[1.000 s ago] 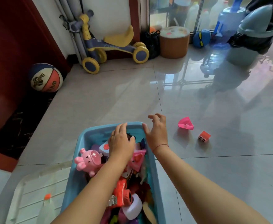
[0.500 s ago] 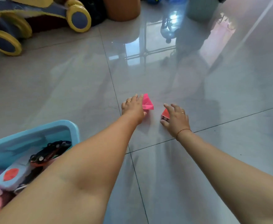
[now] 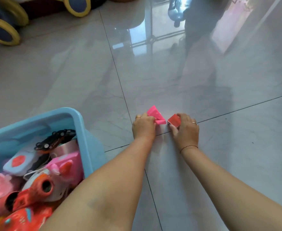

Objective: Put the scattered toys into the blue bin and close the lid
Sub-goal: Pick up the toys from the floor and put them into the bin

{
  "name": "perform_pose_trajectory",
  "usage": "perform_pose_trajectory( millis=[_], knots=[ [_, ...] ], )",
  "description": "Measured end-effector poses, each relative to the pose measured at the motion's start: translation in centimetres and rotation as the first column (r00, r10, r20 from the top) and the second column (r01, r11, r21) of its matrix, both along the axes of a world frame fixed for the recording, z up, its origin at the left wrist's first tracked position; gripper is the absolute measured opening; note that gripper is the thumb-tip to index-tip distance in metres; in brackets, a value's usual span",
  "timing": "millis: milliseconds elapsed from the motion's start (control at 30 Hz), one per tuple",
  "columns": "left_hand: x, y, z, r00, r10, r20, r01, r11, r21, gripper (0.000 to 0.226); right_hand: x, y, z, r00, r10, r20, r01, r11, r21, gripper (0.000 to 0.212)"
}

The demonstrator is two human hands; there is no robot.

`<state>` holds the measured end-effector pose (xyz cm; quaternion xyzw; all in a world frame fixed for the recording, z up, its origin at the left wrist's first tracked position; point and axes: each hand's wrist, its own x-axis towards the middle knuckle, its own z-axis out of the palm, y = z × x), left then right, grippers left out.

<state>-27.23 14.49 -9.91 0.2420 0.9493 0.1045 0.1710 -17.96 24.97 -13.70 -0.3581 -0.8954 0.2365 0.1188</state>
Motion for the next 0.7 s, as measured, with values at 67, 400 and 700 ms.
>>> perform_pose_trajectory(
  millis=[67, 400, 700],
  knots=[
    [1.8, -1.1, 1.3, 0.998, -0.038, 0.052, 0.043, 0.994, -0.099, 0.028, 1.9, -1.5, 0.9, 0.999, 0.021, 0.049, -0.018, 0.997, -0.075, 0.043],
    [11.5, -13.5, 16.8, 0.963, 0.208, -0.17, -0.118, 0.897, 0.426, 0.014, 8.7, -10.9, 11.0, 0.98, -0.188, -0.06, 0.133, 0.853, -0.505, 0.053],
    [16.5, -32.2, 20.8, 0.627, 0.765, -0.147, -0.669, 0.626, 0.4, 0.021, 6.3, -25.6, 21.7, 0.914, 0.351, -0.203, -0.397, 0.875, -0.275, 0.049]
  ],
)
